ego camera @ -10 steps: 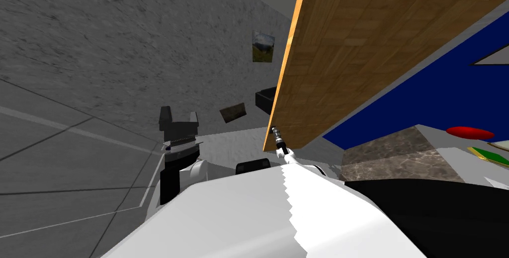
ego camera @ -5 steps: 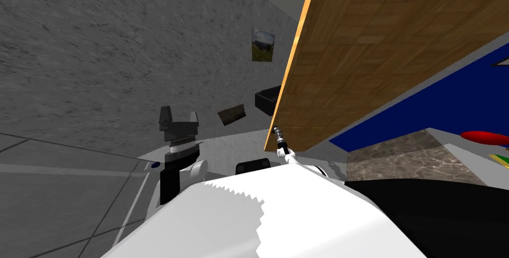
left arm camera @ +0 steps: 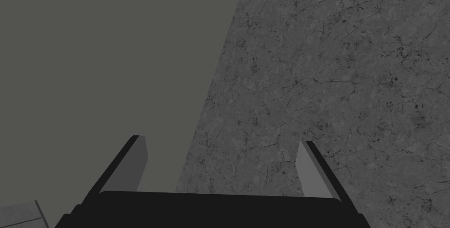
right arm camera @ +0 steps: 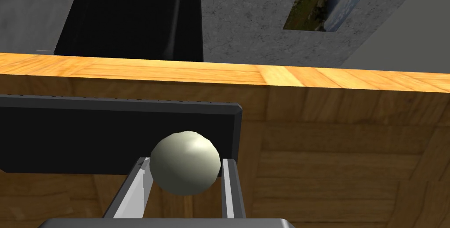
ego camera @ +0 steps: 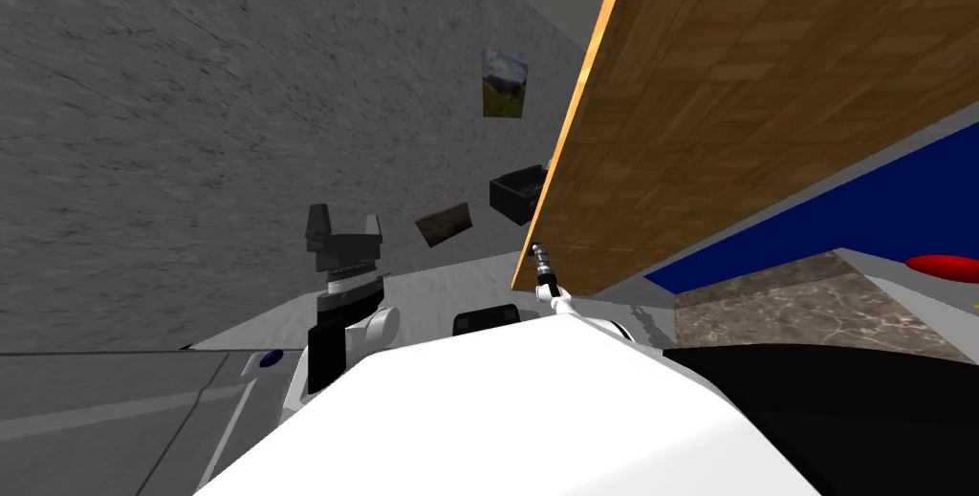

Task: Push the door open

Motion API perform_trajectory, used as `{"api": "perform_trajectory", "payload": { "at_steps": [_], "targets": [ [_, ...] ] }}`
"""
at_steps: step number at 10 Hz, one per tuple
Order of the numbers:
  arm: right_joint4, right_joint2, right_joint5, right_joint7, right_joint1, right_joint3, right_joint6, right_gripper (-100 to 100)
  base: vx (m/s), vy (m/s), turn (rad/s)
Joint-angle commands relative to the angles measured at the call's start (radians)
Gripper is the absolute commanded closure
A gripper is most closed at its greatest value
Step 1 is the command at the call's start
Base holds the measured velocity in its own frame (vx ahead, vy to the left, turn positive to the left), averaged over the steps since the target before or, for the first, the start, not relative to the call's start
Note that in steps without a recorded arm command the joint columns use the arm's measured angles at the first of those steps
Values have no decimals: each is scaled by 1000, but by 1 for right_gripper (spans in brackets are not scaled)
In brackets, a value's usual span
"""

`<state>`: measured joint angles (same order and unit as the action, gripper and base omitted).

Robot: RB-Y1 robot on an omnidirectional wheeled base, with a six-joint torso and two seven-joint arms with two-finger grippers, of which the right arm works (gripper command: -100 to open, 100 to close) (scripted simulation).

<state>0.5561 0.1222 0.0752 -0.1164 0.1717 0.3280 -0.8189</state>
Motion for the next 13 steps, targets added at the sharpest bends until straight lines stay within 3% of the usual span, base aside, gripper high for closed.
{"api": "perform_trajectory", "payload": {
  "at_steps": [1,13],
  "targets": [
    [0,0,0,0,0,0,0,100,68,15,-26],
    [-5,17,-65,47,-8,108,0,100,184,32,-45]
  ]
}}
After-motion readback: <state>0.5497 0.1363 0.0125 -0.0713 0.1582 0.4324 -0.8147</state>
